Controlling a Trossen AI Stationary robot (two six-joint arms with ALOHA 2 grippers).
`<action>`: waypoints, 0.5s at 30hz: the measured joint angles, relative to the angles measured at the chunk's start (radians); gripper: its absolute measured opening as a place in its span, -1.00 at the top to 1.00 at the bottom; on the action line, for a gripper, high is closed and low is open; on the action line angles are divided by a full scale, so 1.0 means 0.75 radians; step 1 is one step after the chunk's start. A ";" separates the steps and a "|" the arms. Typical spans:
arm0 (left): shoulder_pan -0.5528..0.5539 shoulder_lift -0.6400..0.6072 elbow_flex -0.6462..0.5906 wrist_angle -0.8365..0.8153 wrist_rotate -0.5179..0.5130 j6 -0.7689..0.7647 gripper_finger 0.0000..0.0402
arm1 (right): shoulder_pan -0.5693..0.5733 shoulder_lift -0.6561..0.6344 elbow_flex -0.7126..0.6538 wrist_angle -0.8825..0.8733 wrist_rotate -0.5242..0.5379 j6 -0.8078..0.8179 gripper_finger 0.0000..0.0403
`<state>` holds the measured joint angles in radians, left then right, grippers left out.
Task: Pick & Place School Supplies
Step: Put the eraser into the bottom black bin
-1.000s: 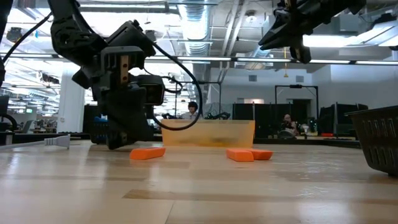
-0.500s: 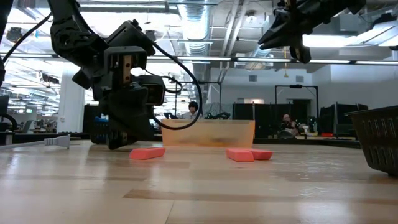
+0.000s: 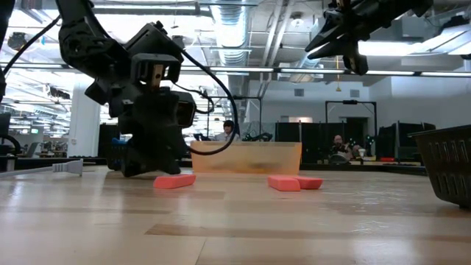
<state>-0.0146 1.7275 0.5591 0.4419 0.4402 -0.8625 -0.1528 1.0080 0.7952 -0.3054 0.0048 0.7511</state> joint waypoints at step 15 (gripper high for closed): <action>-0.005 0.006 -0.005 0.090 0.017 -0.127 0.47 | -0.010 0.000 0.000 -0.003 0.001 -0.012 0.72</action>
<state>-0.0182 1.7321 0.5552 0.5098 0.4530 -0.9578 -0.1604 1.0080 0.7952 -0.3073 0.0051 0.7420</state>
